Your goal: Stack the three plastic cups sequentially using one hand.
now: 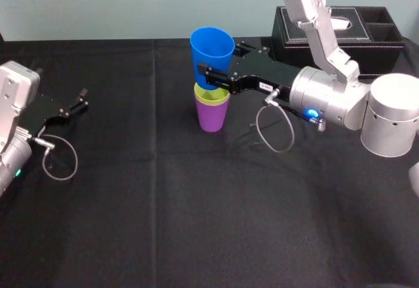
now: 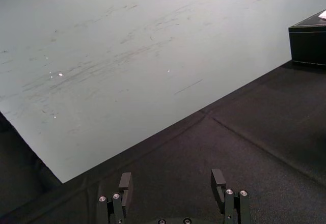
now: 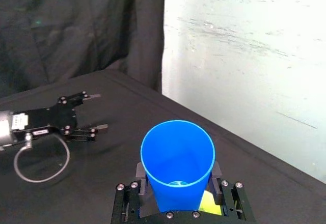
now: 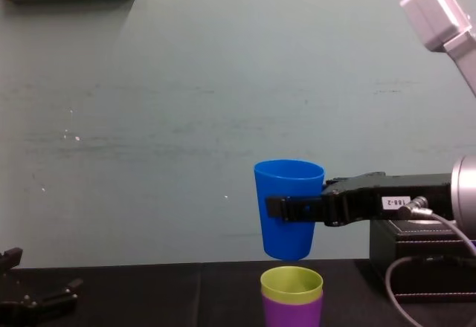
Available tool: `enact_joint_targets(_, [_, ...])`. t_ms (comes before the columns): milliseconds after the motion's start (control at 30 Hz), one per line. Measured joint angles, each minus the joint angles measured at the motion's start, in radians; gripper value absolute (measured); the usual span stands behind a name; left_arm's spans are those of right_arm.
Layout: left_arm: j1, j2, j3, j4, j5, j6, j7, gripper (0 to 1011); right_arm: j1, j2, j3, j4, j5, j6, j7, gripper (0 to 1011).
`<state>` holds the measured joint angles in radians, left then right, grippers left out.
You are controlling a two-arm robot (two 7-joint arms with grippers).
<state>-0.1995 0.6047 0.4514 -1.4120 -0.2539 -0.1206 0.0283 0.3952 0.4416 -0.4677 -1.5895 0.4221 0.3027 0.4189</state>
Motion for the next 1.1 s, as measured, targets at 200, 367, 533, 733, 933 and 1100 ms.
enact_joint_targets(200, [0.000, 0.000, 0.000, 0.000, 0.000, 0.000, 0.000, 1010, 0.020, -0.017, -0.010, 0.054, -0.019, -0.023, -0.007, 721])
enact_joint_targets(367, [0.000, 0.000, 0.000, 0.000, 0.000, 0.000, 0.000, 1010, 0.035, -0.034, -0.015, 0.093, -0.034, -0.039, -0.009, 721])
enact_joint_targets(533, [0.000, 0.000, 0.000, 0.000, 0.000, 0.000, 0.000, 1010, 0.045, -0.048, -0.019, 0.123, -0.046, -0.049, -0.008, 721])
enact_joint_targets(733, [0.000, 0.000, 0.000, 0.000, 0.000, 0.000, 0.000, 1010, 0.050, -0.059, -0.021, 0.147, -0.055, -0.054, -0.007, 721])
enact_joint_targets(933, [0.000, 0.000, 0.000, 0.000, 0.000, 0.000, 0.000, 1010, 0.053, -0.070, -0.023, 0.172, -0.063, -0.057, -0.002, 721])
enact_joint_targets(1100, [0.000, 0.000, 0.000, 0.000, 0.000, 0.000, 0.000, 1010, 0.055, -0.078, -0.026, 0.192, -0.070, -0.060, 0.004, 721])
